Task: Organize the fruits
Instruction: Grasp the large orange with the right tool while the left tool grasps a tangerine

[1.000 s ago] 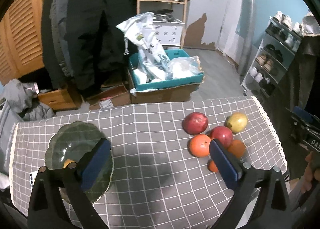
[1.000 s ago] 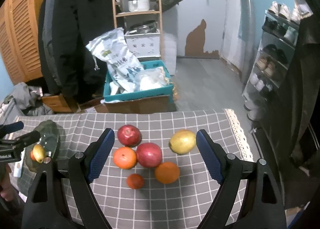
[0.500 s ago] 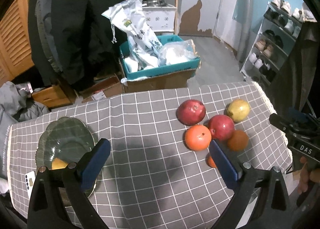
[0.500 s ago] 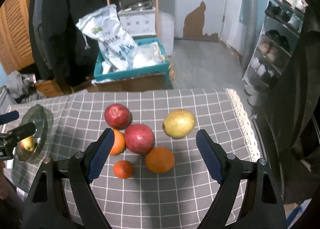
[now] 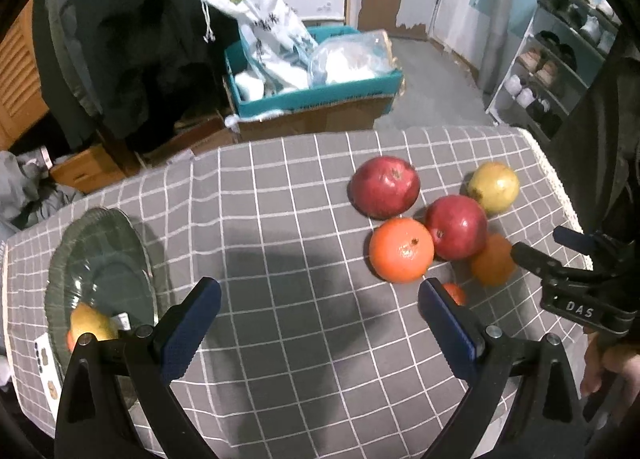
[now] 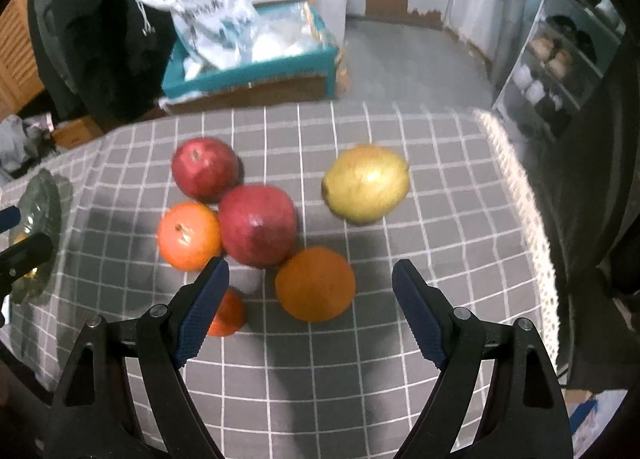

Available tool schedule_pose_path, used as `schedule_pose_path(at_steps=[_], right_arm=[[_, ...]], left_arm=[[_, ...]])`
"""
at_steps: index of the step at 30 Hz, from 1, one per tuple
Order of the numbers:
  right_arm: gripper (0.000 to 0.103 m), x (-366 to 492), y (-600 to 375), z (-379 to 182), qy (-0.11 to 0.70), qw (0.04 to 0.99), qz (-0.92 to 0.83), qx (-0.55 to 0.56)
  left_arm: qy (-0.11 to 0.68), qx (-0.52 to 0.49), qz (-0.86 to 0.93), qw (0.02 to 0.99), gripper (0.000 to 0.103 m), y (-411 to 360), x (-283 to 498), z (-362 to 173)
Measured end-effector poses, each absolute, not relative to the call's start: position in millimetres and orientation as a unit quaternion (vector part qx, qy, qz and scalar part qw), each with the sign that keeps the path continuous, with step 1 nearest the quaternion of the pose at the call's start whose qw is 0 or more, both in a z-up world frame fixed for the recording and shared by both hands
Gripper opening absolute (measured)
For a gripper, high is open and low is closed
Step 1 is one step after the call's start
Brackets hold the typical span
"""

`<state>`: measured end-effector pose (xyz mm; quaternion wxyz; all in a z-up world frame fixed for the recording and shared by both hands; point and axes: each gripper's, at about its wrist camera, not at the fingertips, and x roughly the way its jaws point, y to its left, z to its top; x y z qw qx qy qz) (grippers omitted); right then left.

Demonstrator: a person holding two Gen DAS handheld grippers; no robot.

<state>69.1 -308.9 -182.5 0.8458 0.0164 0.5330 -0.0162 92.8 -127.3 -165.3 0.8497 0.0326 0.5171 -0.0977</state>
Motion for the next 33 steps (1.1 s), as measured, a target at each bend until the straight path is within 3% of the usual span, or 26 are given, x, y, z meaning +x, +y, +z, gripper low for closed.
schedule_pose_path(at_steps=[19,23,33], right_arm=[[0.084,86.4,-315.4,-253.3,0.602,0.798,-0.025,0.031],[0.066,86.7,-318.5,-258.1,0.604,0.795,-0.017,0.042],[0.065,82.6,-332.8,-246.9,0.590,0.806,-0.035,0.048]], left_arm=[[0.564,0.020,-0.104,0.819,0.100,-141.0,111.1,-220.2],[0.565,0.029,-0.111,0.817,0.100,-150.4,117.1,-225.3],[0.573,0.026,-0.141,0.807,0.100,-175.9,132.7,-239.0]])
